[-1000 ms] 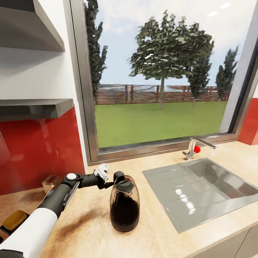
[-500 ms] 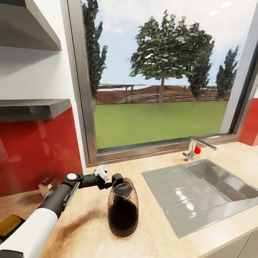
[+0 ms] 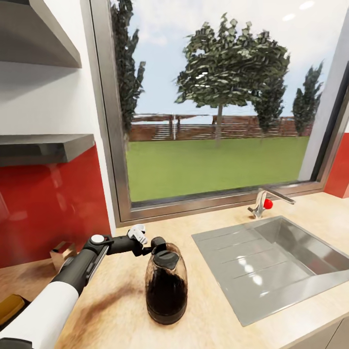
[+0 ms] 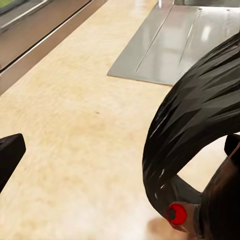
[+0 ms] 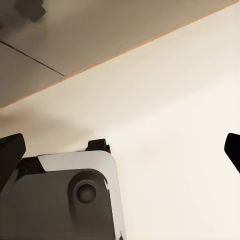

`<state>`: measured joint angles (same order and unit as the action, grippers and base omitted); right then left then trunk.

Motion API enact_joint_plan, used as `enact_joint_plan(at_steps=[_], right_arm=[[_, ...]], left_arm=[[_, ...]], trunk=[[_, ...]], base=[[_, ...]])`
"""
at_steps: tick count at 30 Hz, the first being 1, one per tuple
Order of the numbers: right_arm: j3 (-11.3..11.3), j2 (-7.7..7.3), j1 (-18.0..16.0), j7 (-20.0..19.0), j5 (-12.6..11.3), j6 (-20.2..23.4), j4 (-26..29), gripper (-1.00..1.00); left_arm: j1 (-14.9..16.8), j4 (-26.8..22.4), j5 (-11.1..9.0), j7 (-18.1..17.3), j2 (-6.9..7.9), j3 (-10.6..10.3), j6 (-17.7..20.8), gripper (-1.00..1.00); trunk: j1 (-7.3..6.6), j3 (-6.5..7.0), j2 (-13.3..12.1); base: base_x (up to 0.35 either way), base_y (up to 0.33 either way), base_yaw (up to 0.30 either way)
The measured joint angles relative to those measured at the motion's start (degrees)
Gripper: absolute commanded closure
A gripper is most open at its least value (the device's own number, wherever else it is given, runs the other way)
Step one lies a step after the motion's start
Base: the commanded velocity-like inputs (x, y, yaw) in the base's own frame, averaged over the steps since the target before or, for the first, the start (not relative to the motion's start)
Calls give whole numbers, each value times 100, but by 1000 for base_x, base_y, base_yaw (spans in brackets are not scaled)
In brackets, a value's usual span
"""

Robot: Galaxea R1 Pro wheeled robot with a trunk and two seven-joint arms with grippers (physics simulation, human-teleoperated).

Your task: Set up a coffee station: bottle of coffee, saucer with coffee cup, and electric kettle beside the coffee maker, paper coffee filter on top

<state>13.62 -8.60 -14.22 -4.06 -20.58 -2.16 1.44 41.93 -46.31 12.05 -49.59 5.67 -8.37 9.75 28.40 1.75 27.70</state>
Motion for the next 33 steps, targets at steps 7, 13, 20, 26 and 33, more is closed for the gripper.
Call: enact_joint_plan(at_steps=[7, 13, 20, 26, 33], right_arm=[[0, -2, 0, 0, 0, 0, -1, -100], [0, -3, 0, 1, 0, 0, -3, -100], [0, -3, 0, 0, 0, 0, -2, -100], [0, -3, 8, 0, 0, 0, -3, -100], [0, -3, 9, 0, 0, 0, -3, -100]], left_arm=[[-1, 0, 3, 0, -15, -7, 0, -100], [-11, 1, 4, -1, -16, -10, 1, -100], [-16, 1, 3, -2, -22, -11, 2, -100], [-19, 0, -1, -1, -24, -10, 1, -100], [-33, -6, -6, -5, -31, -15, 1, -100]], trunk=[[-1, 0, 0], [-1, 0, 0], [0, 0, 0], [0, 0, 0], [0, 0, 0]], base=[[46, -22, 0], [152, -88, 0], [31, -14, 0], [2, -1, 0], [0, 0, 0]])
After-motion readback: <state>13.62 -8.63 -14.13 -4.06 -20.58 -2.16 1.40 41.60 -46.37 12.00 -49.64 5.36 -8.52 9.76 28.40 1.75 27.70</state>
